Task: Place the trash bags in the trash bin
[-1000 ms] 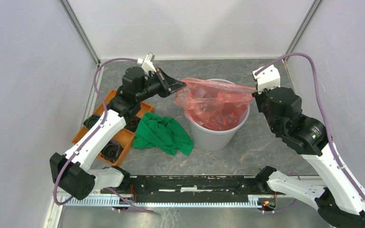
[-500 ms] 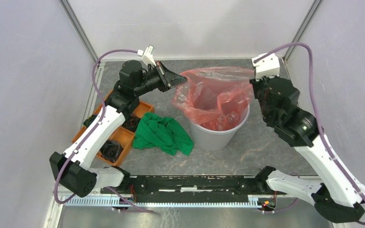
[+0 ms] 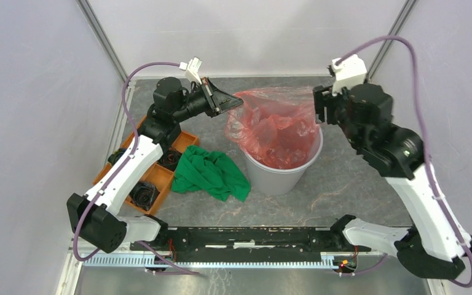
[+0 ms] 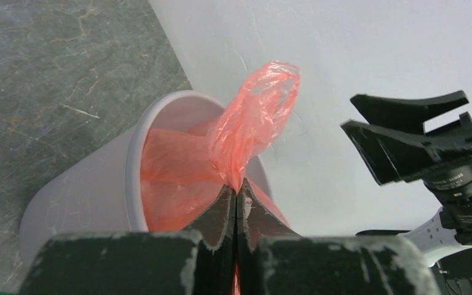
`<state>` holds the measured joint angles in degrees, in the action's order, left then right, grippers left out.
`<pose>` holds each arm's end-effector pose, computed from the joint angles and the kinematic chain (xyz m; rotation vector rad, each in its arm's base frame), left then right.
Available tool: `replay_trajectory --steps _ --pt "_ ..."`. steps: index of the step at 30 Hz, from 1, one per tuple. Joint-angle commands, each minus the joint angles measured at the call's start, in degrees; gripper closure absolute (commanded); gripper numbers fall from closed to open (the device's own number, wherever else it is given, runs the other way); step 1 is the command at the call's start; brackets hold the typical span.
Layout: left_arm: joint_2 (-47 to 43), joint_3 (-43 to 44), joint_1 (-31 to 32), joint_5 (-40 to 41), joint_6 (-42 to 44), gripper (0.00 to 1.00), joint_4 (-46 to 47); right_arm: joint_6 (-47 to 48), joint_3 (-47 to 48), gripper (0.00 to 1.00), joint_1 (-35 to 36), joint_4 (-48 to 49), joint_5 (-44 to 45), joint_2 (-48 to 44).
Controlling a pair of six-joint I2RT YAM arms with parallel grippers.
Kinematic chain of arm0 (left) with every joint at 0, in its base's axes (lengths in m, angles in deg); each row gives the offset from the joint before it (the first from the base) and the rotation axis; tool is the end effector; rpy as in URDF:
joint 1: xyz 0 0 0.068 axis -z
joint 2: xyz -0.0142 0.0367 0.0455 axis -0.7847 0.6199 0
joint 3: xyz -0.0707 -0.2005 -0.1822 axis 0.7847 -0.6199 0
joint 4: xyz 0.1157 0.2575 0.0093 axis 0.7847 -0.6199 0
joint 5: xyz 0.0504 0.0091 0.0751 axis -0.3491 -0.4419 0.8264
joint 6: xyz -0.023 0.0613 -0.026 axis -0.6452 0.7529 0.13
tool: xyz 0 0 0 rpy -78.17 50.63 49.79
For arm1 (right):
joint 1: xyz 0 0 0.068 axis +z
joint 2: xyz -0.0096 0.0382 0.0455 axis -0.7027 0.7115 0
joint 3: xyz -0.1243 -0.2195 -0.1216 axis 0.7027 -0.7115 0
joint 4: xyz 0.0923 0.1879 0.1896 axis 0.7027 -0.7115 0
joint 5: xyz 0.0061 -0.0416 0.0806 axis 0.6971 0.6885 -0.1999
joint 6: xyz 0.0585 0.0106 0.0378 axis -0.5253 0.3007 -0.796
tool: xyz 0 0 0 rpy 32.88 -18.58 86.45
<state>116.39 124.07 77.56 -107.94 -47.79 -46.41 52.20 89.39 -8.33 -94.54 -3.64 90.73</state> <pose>0.2921 -0.1749 0.4108 0.0310 1.8650 -1.4517 0.1960 0.1062 0.5058 -0.2174 1.8154 -0.0925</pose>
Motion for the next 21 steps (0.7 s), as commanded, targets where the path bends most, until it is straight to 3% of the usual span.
replay_trajectory --steps 1,4,8,10,12,13,17,21 --pt "-0.7 -0.5 0.4 -3.2 -3.8 0.98 7.5 -10.0 3.9 0.23 -0.1 -10.3 -14.5 -4.6" --pt "-1.2 -0.8 0.4 -3.8 -4.8 0.98 8.7 -15.9 -3.4 0.20 -0.1 -5.1 -25.4 -8.9" --pt "-2.1 -0.7 0.5 -3.7 -4.8 0.98 8.9 -27.0 -19.4 0.14 0.0 11.9 -41.8 -11.9" --pt "-2.4 -1.0 0.5 -3.6 -5.2 0.98 9.3 -32.7 -24.3 0.12 -0.1 19.9 -45.7 -11.3" --pt "-2.9 -1.7 0.5 -3.7 -5.6 0.98 9.6 -36.9 -25.9 0.09 -0.1 24.4 -44.0 -10.4" --pt "-3.1 -1.9 0.5 -3.8 -5.6 0.98 9.6 -39.1 -26.9 0.03 -0.1 26.7 -42.4 -10.4" --pt "-3.4 -2.5 0.9 -3.8 -5.9 0.98 9.6 -42.0 -26.9 0.02 -0.1 30.0 -37.4 -9.6" --pt "-4.1 -3.6 3.1 0.3 -6.3 0.98 9.2 -42.9 -24.6 0.02 -0.1 28.9 -38.1 -6.6"
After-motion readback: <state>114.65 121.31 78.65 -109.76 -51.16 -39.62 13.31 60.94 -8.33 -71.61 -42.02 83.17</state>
